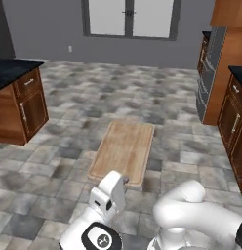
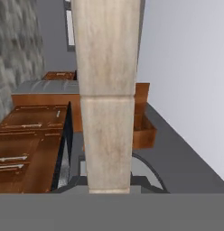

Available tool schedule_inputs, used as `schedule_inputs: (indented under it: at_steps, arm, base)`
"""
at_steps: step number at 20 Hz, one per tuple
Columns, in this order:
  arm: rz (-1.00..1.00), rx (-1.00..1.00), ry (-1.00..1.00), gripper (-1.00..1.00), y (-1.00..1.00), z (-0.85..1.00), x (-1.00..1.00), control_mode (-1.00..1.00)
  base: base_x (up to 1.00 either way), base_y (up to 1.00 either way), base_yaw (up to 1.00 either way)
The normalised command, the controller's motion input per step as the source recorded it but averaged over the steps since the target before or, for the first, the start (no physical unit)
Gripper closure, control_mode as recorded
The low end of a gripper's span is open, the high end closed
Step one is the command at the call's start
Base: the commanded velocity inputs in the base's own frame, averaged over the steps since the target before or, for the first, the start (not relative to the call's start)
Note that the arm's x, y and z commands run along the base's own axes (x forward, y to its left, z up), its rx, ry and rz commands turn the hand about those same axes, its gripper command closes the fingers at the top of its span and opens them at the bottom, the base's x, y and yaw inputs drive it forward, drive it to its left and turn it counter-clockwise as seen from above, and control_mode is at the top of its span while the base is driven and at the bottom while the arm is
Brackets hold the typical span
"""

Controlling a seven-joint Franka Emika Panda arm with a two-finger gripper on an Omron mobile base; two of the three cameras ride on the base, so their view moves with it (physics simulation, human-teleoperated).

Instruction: Move the cutting board and knife to the sink. Then move spray from the cabinet to the counter.

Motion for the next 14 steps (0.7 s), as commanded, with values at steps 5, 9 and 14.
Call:
schedule_inputs:
  at_steps: [5,9,14]
  arm:
    - [0.00,0.00,0.00,1.00,0.00,0.00,0.00,1.00]
    - [0.00,0.00,0.00,1.00,0.00,0.00,0.00,1.00]
    - [0.00,0.00,0.00,1.00,0.00,0.00,0.00,1.00]
  base:
    - [0.62,0.08,-0.35]
    - [0.66,0.02,-0.24]
    - [0.67,0.00,-0.14]
